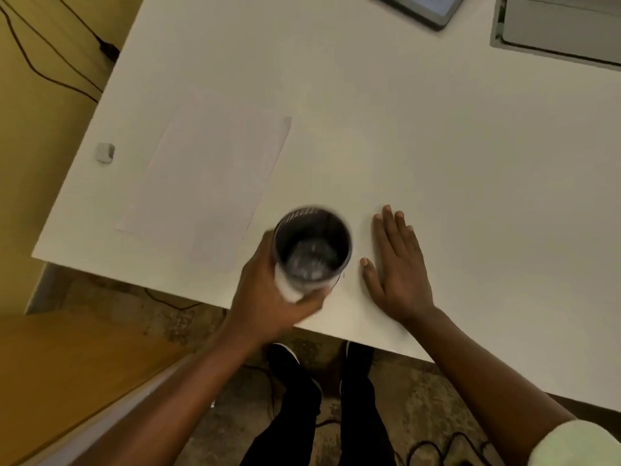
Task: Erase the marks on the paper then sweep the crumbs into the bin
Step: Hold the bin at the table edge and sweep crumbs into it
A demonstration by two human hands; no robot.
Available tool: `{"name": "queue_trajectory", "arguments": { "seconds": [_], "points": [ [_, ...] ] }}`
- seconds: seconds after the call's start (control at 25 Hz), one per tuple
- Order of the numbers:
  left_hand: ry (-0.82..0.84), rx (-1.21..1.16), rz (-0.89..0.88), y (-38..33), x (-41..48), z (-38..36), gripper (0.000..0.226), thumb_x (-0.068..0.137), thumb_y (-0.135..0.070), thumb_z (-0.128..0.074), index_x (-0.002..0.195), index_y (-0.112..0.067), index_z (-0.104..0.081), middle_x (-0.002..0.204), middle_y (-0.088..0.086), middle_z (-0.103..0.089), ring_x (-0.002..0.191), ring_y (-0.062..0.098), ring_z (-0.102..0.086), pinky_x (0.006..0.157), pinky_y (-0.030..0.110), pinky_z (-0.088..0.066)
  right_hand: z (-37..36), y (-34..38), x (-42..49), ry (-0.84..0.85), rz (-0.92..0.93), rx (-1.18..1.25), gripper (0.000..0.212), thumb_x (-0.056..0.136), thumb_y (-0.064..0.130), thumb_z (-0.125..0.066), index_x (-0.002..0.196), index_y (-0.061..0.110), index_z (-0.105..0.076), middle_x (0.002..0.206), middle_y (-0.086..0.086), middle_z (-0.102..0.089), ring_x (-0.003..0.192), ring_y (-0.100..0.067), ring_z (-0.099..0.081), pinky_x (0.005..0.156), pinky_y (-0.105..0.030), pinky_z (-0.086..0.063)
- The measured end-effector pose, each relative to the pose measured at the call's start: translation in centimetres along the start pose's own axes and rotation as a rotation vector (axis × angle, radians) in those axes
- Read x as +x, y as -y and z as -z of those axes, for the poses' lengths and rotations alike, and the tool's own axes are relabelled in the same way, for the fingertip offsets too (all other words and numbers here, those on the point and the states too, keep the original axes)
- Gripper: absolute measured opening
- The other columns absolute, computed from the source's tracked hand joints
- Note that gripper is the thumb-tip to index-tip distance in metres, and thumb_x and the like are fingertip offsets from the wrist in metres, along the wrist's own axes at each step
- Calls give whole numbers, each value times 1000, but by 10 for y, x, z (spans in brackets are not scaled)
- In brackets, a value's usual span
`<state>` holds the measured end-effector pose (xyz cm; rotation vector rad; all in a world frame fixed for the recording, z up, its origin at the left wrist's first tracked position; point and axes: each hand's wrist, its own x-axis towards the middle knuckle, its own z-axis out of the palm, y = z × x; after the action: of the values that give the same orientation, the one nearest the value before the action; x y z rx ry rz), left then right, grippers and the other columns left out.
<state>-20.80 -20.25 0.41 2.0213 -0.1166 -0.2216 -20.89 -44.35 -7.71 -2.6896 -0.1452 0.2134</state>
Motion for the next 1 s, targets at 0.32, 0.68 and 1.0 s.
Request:
{"name": "queue_trajectory", "arguments": {
  "seconds": [0.32,0.68,1.0],
  "points": [
    [-42,-12,343,49,-164,-32,93,62,-28,-97,137,-50,-47,130,-25,-62,125,-3,-57,100,22,-53,0,14,9,177,277,-164,77,100,48,-26,159,4,-3,169,-14,3,156,-29,7,126,-52,-7],
    [-52,30,441,119,-177,-72,89,60,-36,-91,137,-35,-47,130,-11,-60,122,8,-59,94,40,-58,-8,40,-71,288,418,-124,76,100,47,-26,160,7,-2,169,-13,6,156,-26,10,126,-49,-4],
    [-104,-91,472,131,-140,-85,84,64,-35,-92,136,-28,-49,125,-20,-61,114,-7,-60,84,5,-49,-27,77,-101,334,269,-175,82,101,55,-24,158,7,9,167,-14,20,154,-28,21,126,-52,-2]
  ]
}}
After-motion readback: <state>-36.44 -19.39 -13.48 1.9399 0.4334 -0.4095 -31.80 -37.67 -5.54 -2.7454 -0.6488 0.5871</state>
